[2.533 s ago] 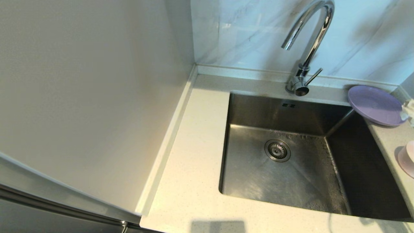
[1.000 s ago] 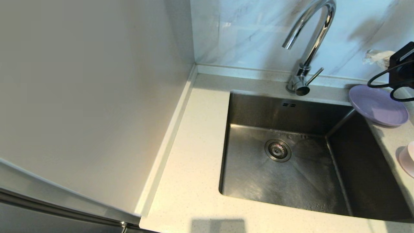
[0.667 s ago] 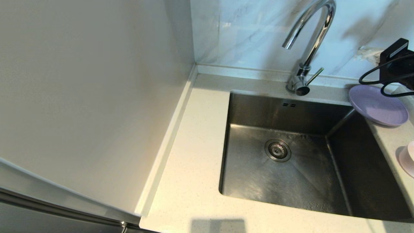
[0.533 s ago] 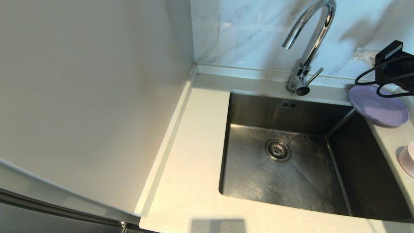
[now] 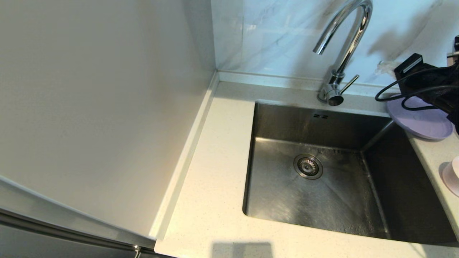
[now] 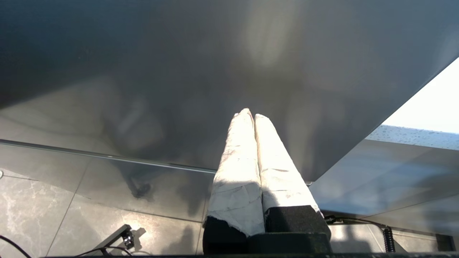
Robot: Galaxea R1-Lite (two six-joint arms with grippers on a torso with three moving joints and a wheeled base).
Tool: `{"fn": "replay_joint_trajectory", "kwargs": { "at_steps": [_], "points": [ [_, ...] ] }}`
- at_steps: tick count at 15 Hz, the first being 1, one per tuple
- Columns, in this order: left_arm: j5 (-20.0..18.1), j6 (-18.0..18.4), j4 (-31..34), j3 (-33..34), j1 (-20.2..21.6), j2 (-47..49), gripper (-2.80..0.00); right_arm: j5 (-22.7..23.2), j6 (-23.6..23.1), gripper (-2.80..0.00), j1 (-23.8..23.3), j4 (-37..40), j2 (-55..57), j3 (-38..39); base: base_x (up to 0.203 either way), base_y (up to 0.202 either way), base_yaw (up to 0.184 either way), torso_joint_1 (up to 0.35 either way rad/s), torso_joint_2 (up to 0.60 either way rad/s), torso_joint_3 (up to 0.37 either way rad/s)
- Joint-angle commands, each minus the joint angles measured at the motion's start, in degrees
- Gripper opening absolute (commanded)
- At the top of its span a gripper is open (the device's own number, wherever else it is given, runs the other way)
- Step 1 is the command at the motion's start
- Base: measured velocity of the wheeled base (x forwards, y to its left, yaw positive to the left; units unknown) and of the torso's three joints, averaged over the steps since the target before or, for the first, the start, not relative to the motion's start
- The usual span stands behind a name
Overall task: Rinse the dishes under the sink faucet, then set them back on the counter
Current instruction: Turn on the faucet
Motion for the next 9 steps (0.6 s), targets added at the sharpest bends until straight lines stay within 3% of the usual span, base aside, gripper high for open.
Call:
{"fn": "replay_joint_trajectory", "kwargs": {
  "at_steps": [1,9],
  "points": [
    [0.03,0.01,0.0,0.0,0.0,0.0,-2.8,0.07,0.0,-2.8,1.78,-0.28,1.11,-0.93,0.0,0.0,0.0,0.0,0.0,0.0],
    [0.03,0.01,0.0,0.0,0.0,0.0,-2.8,-0.89,-1.29,-2.8,4.03,-0.28,3.47,-6.24,0.0,0.0,0.0,0.0,0.0,0.0]
  ]
}}
